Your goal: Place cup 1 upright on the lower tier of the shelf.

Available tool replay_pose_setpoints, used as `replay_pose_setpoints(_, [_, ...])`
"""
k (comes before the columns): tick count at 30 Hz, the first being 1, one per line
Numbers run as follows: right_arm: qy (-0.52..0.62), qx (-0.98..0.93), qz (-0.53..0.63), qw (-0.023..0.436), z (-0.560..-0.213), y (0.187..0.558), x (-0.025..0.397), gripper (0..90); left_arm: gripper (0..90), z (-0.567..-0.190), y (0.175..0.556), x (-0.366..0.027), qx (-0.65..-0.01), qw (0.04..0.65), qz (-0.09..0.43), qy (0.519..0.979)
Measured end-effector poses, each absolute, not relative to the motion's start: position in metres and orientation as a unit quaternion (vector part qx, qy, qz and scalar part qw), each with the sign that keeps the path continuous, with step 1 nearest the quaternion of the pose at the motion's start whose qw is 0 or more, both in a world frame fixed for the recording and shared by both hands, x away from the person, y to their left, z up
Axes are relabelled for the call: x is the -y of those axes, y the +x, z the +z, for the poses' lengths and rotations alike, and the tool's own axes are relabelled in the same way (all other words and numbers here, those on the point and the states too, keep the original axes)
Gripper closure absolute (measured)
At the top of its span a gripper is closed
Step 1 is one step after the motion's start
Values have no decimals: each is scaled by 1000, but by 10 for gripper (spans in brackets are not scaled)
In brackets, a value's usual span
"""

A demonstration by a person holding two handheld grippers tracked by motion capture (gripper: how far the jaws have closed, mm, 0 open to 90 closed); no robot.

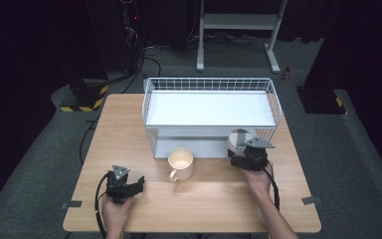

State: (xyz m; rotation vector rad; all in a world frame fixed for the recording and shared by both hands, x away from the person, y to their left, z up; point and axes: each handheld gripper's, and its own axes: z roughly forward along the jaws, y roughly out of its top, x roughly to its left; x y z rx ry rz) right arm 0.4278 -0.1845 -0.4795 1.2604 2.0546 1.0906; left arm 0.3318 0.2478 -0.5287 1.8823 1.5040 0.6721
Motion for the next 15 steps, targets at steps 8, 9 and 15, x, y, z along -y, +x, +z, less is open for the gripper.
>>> replay_pose_setpoints(8, [464,-751,399,248,-480,433,183,186,227,-529,332,-248,-571,315,255,714])
replay_pose_setpoints(9, [466,-750,399,248,-480,434,183,186,226,-529,332,-248,-571,315,255,714])
replay_pose_setpoints(15, [465,-746,404,252,-482,439,182,185,226,-529,332,-248,-571,314,256,714])
